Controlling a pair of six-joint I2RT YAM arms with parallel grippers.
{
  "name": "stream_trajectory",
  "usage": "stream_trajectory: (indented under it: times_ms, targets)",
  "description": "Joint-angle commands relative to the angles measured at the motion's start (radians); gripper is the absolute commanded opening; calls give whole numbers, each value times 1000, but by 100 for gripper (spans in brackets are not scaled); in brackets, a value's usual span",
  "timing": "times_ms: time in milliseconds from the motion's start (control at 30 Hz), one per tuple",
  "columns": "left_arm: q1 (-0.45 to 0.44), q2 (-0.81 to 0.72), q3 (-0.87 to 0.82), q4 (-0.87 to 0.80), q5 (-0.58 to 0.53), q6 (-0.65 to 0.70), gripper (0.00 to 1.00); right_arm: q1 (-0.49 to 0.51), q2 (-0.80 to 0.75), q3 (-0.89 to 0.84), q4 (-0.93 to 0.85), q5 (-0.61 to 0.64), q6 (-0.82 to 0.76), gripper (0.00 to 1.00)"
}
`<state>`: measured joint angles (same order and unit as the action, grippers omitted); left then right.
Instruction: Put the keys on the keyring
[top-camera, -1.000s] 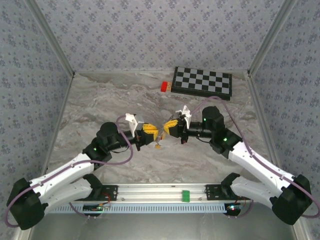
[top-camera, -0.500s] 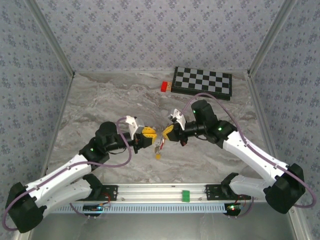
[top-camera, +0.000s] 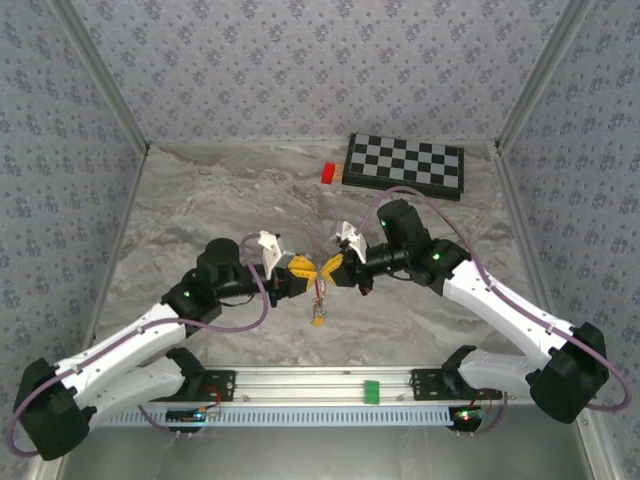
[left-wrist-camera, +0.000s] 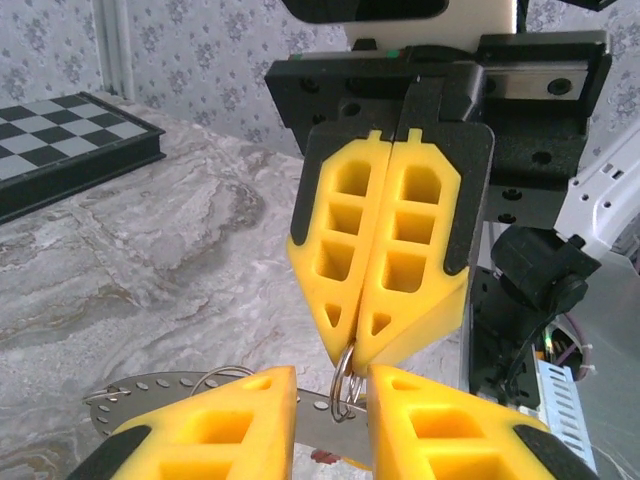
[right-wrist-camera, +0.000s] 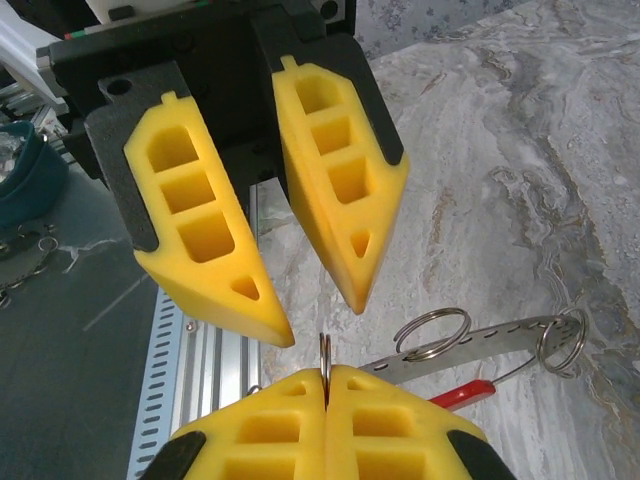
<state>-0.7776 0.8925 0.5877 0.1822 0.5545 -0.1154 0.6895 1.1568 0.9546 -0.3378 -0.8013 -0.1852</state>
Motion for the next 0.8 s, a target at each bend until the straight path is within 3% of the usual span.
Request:
stream_trajectory:
  times_ms: [0, 500, 667, 767]
  targets:
    - [7, 3, 37, 8, 40, 16, 25, 9, -14, 28, 5, -42, -17, 0]
    - [6, 25, 26, 47, 111, 7, 21, 24, -15, 18, 31, -84, -19, 0]
    - [7, 34, 28, 51, 140, 9, 12, 24, -26, 6, 54, -103, -14, 0]
    - [6, 41, 28, 56, 156, 7, 0, 22, -32, 0, 61, -105, -12, 0]
